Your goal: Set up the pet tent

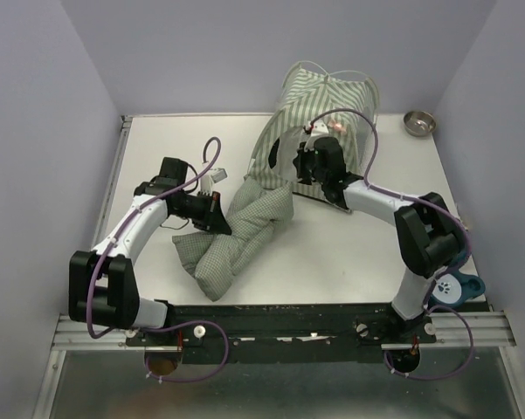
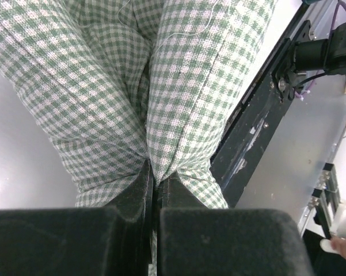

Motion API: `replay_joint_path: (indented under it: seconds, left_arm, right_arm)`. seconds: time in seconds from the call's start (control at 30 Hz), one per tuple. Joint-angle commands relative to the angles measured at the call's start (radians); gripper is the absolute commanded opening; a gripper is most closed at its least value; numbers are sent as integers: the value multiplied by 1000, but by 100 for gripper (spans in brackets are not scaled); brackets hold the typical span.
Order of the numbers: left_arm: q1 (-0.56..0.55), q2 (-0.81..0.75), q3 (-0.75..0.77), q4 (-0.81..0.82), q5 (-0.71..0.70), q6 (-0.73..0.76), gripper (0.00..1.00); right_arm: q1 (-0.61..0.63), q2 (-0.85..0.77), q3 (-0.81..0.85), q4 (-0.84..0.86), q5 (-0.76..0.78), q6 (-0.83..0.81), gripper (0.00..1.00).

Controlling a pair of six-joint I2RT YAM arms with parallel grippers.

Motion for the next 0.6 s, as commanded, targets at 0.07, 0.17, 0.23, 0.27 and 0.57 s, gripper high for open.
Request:
replay_joint_path:
  seconds: [0.07, 0.17, 0.23, 0.27, 0.57]
  left_arm:
    - [5, -121, -23, 14, -44, 86, 0]
    - [5, -144, -38, -4, -62, 121, 0]
    - [4, -151, -41, -14, -59, 124, 0]
    - [4, -158, -41, -15, -58, 123, 0]
    - [-108, -223, 8, -38, -101, 275, 0]
  right_arm:
    - [3, -217, -7, -89, -130, 108, 1]
    - [1, -248, -1, -156, -104, 114, 18]
    - [3, -261, -18, -174, -98, 102, 1]
    - [3, -277, -46, -145, -101, 97, 1]
    - [-25, -343, 31, -246, -343, 232, 1]
